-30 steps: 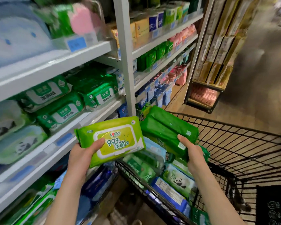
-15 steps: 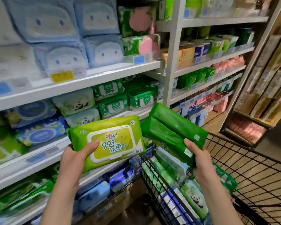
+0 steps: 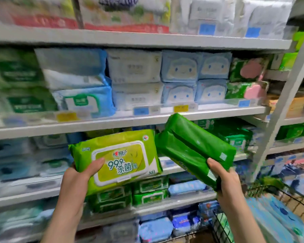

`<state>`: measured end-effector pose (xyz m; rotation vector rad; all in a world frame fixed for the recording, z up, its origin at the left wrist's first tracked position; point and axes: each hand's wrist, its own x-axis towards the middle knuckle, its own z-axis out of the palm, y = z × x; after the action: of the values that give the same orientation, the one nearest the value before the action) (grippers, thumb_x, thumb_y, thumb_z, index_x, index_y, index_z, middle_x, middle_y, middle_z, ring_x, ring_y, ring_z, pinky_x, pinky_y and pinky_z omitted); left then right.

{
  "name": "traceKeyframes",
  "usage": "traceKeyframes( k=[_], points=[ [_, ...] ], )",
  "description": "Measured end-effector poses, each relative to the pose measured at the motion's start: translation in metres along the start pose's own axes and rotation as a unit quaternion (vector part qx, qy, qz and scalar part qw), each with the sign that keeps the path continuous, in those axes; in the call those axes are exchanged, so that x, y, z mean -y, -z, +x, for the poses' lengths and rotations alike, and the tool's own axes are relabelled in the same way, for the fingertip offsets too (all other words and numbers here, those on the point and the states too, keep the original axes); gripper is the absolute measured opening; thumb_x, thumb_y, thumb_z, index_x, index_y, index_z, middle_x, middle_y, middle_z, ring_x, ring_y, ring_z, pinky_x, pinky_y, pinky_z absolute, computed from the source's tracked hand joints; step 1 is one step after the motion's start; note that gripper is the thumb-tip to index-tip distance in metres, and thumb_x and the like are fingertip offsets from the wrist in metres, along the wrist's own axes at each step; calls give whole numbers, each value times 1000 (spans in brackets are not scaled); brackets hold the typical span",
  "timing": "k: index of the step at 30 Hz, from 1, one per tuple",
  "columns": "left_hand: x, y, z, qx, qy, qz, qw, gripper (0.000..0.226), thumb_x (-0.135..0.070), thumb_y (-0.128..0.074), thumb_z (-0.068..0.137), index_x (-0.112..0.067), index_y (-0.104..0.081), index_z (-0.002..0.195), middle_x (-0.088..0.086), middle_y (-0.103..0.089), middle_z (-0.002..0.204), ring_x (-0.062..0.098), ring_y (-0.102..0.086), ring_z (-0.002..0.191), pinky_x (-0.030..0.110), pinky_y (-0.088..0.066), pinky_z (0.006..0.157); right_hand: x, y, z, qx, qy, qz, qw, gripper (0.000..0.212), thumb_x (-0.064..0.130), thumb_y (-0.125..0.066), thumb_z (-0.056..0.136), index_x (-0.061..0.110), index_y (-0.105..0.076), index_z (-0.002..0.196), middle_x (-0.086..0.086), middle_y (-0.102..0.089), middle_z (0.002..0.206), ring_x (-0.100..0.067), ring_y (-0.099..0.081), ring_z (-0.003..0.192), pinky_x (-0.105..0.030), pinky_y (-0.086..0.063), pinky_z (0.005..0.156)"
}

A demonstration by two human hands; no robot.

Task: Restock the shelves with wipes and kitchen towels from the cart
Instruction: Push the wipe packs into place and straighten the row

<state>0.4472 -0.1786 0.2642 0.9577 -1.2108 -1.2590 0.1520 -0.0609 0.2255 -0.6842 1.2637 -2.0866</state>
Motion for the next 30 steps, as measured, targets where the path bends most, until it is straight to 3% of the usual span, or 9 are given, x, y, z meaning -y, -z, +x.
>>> traceKeyframes(
  k=[2, 4, 7, 10, 14, 16, 20, 26, 30],
  points=[
    [-13, 39, 9, -15, -5, 1, 1000, 15, -21, -75, 71, -11, -69, 80, -6, -73, 69, 12, -70, 67, 31, -56, 76, -7, -37, -5, 17, 18, 9, 1000, 23, 2, -62, 80, 8, -66, 102, -1, -75, 85, -16, -71, 79, -23, -57, 62],
    [-23, 78, 21, -26, -10, -1, 1000, 36, -38, -81, 49, -16, -76, 78, 1, -75, 77, 23, -70, 81, 46, -51, 90, -14, -75, -12, 41, 33, 13, 999, 24, 0, -59, 82, 7, -66, 104, -1, -75, 87, -14, -71, 78, -22, -57, 63],
    [-42, 126, 31, -67, -31, -13, 997, 57, -48, -77, 34, -18, -74, 82, -1, -75, 77, 24, -71, 76, 44, -52, 83, -17, -132, -24, 67, 56, 26, 996, 34, 5, -63, 75, 6, -64, 109, 0, -75, 88, -14, -71, 79, -22, -56, 63],
    [-61, 160, 31, -82, -60, -19, 995, 55, -31, -78, 45, -18, -67, 98, -2, -75, 78, 16, -72, 67, 32, -58, 63, -15, -178, -31, 101, 85, 39, 991, 42, 11, -63, 67, 5, -64, 109, 0, -75, 88, -15, -71, 79, -24, -56, 63],
    [-73, 205, 33, -137, -83, -33, 986, 58, -33, -77, 48, -18, -67, 103, 12, -73, 94, 32, -69, 86, 47, -53, 85, -17, -231, -32, 132, 89, 53, 986, 67, 28, -80, 57, 1, -61, 116, -2, -75, 92, -18, -71, 82, -28, -57, 65],
    [-78, 224, 34, -164, -97, -46, 981, 50, -30, -72, 56, -21, -65, 105, 11, -73, 97, 30, -70, 82, 47, -55, 80, -17, -258, -32, 151, 91, 40, 983, 86, 41, -91, 42, 4, -63, 114, -5, -74, 96, -20, -71, 85, -30, -57, 67],
    [-84, 253, 34, -213, -131, -66, 966, 32, -13, -67, 72, -21, -63, 103, -4, -74, 74, 13, -70, 58, 24, -54, 45, -19, -305, -29, 199, 99, 31, 974, 71, 12, -86, 46, 4, -63, 112, -4, -75, 90, -17, -71, 79, -27, -56, 62],
    [-86, 286, 38, -257, -148, -31, 954, 58, -27, -83, 49, -23, -65, 104, 9, -70, 104, 27, -68, 83, 31, -60, 60, -34, -354, -22, 210, 128, -8, 969, 71, 42, -81, 44, 15, -63, 108, -2, -73, 97, -21, -71, 89, -35, -56, 77],
    [-80, 298, 40, -266, -169, -19, 949, 48, -25, -81, 57, -28, -65, 102, 1, -71, 103, 20, -71, 80, 36, -59, 68, -49, -354, -20, 202, 167, -59, 963, 60, 30, -88, 55, 17, -62, 108, 2, -71, 97, -13, -69, 89, -31, -56, 76]
  ],
)
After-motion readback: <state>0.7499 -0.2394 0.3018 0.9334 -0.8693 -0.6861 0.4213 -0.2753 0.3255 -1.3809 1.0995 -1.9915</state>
